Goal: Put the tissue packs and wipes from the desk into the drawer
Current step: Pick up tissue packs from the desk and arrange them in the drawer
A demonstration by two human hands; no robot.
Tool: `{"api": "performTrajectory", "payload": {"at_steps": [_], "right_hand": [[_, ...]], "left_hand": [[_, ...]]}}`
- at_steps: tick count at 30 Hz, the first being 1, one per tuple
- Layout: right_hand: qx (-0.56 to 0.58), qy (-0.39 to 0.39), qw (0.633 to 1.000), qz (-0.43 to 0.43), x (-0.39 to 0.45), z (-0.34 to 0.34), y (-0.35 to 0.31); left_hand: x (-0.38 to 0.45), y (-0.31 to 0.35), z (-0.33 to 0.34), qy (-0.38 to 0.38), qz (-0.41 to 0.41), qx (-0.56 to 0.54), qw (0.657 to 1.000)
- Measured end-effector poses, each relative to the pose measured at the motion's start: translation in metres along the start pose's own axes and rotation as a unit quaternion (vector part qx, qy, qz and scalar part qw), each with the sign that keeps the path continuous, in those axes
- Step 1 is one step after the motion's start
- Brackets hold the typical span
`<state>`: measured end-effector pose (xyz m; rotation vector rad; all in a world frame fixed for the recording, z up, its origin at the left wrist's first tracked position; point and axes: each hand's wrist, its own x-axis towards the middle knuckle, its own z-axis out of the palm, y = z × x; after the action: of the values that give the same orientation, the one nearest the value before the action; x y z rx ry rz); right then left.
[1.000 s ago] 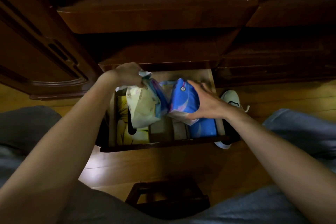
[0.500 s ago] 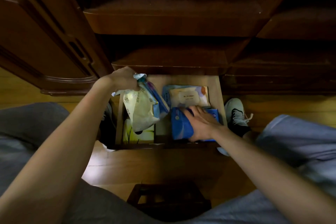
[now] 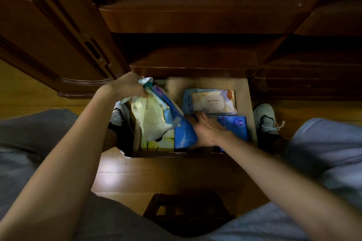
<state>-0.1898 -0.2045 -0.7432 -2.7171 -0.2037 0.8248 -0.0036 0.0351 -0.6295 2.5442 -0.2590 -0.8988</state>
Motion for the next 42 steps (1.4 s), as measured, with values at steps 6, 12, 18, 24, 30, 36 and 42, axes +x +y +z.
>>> {"api": "performTrajectory", "payload": {"at_steps": [6,12,18,24,30,36,42], "right_hand": [[0.100,-0.027,0.995,-0.012,0.009,-0.003,0.009],[0.093,0.013,0.996,0.010,0.001,0.004,0.005],[-0.034,0.098,0.988,0.113,-0.011,-0.043,0.060],[-0.099,-0.064,0.979,0.165,-0.050,-0.029,0.090],[-0.090,-0.059,0.981,0.162,-0.044,-0.051,0.086],[0.050,-0.133,0.979,0.148,-0.040,-0.068,0.095],[0.305,-0.004,0.942,0.137,-0.038,-0.086,0.096]], "left_hand": [[0.003,-0.004,0.004,-0.005,-0.012,-0.024,1.000],[0.008,0.008,0.016,-0.028,-0.016,-0.035,0.999],[0.012,0.010,0.019,-0.039,-0.020,-0.042,0.998],[0.012,0.012,0.021,-0.043,-0.019,-0.050,0.998],[0.007,0.014,0.020,-0.033,-0.025,-0.053,0.998],[0.001,0.009,0.018,-0.013,-0.045,-0.072,0.996],[-0.001,-0.003,0.011,-0.004,-0.069,-0.127,0.989]]}}
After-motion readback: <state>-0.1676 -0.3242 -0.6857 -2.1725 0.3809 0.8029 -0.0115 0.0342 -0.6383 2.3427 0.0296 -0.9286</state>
